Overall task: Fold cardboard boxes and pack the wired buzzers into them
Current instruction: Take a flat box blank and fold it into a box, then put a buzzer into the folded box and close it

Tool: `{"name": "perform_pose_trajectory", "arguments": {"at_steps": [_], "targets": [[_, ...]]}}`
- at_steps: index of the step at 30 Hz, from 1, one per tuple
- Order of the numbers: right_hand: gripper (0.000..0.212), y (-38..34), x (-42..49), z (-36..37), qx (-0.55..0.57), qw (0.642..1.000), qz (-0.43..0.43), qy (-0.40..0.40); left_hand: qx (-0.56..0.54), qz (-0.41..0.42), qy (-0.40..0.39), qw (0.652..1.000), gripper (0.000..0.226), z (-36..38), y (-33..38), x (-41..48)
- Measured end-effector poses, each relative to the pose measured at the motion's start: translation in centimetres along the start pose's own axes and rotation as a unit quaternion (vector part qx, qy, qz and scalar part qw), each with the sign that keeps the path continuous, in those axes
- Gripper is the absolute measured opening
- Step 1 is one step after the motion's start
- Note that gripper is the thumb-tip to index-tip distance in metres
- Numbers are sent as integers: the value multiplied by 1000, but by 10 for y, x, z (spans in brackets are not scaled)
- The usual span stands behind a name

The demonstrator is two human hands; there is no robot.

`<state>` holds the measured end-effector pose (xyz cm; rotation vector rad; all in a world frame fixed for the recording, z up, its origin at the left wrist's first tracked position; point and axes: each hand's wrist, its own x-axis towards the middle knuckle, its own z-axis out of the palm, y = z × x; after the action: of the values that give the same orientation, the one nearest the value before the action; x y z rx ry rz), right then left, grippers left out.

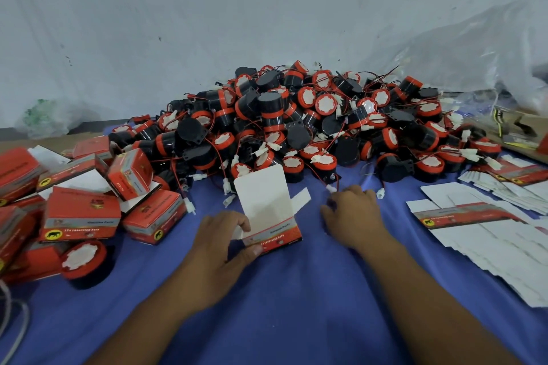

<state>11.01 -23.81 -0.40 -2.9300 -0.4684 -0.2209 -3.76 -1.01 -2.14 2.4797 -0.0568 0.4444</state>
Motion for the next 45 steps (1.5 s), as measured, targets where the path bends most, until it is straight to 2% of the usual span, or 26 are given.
{"name": "perform_pose_trajectory", "arguments": {"at_steps": [3,5,6,7,8,10,11,12,13,14,16,17,18,19,20,23,25,26,28,32,35,37,38,40,42,45], "targets": [[12,1,1,-6,48,999,-9,12,37,-8,29,999,46,-1,2,0],[14,-2,1,-16,177,984,1,33,47,-10,48,998,49,-5,2,0],[14,-4,-2,-22,262,964,6,37,52,-12,56,997,50,-6,0,0],[13,-7,-6,-30,368,930,8,23,55,-14,62,996,51,-7,-1,1],[20,-9,-9,-39,482,876,7,-11,55,-15,64,996,53,-8,-2,1],[38,-6,-11,-54,684,720,-3,-117,49,-9,63,997,52,-7,-2,1],[47,-4,-10,-59,753,643,-2,-140,48,-4,62,997,48,-6,-2,0],[54,-1,-9,-62,796,591,12,-130,48,1,61,997,45,-6,-2,0],[53,1,-7,-60,806,585,25,-91,47,8,58,997,44,-5,-3,0],[42,2,-5,-54,776,629,35,-34,47,14,52,997,43,-5,-3,0],[18,2,-5,-43,590,802,35,85,40,22,41,998,43,-4,-3,0],[25,0,-6,-37,484,870,4,96,29,20,38,999,43,-4,-3,0],[39,-1,-6,-30,410,909,-44,68,18,16,36,999,44,-3,-3,-1],[50,-1,-7,-25,375,923,-88,18,12,15,38,999,45,-3,-3,-1],[54,0,-8,-24,368,921,-120,-35,12,18,45,999,48,-3,-4,-1],[48,2,-13,-29,387,882,-187,-194,14,9,74,997,52,-4,-4,0],[59,7,-14,-32,342,878,-215,-256,17,2,84,996,53,-4,-5,1],[66,8,-15,-32,316,883,-228,-261,19,1,89,996,54,-3,-6,1],[66,7,-15,-31,308,889,-237,-241,17,-9,101,995,55,-3,-7,2],[45,5,-17,-38,368,882,-224,-190,4,-28,101,994,58,-5,-8,5],[43,3,-19,-48,496,827,-200,-175,-30,-44,104,993,61,-5,-4,4],[45,-8,-20,-49,578,782,-198,-120,-31,-38,85,995,62,-6,-2,3],[45,-16,-22,-48,583,784,-203,-74,-32,-31,67,997,63,-7,0,2],[45,-30,-25,-39,508,830,-228,33,-46,-21,43,998,63,-7,4,0],[48,-39,-27,-29,401,872,-263,101,-60,-11,45,997,63,-5,6,0],[51,-44,-28,-21,348,898,-255,84,-80,1,49,996,52,-3,6,0]]}}
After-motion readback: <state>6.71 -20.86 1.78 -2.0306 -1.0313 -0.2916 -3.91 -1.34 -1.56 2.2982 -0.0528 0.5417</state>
